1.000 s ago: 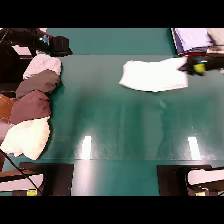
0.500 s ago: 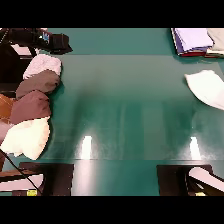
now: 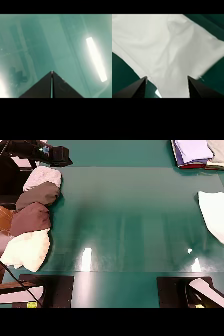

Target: Fold the shirts.

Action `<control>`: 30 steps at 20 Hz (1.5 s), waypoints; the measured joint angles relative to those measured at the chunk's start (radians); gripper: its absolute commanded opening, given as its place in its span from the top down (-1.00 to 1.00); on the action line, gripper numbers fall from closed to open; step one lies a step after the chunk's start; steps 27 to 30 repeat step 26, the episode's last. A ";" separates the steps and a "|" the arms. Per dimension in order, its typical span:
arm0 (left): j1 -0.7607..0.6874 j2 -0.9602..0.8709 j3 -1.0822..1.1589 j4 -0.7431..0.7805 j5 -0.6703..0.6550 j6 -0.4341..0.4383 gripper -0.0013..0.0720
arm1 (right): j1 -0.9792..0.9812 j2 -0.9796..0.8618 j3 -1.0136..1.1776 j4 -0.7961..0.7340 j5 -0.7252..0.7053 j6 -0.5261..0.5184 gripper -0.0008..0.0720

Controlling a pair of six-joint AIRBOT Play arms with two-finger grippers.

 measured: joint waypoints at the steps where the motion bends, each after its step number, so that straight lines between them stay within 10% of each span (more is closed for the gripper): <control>1: 0.000 0.000 0.000 0.000 -0.005 0.000 0.90 | -0.001 0.001 0.031 -0.023 0.012 0.000 -0.63; 13: 0.000 0.000 0.000 -0.002 -0.027 0.000 0.90 | 0.494 0.005 0.229 0.043 0.122 0.000 -0.58; 18: 0.000 0.000 0.000 -0.003 -0.021 0.000 0.90 | 0.800 0.005 0.235 0.051 0.096 0.000 0.94; 30: 0.000 0.000 0.000 -0.005 -0.015 -0.001 0.90 | 1.005 0.005 0.235 0.053 0.072 0.000 0.94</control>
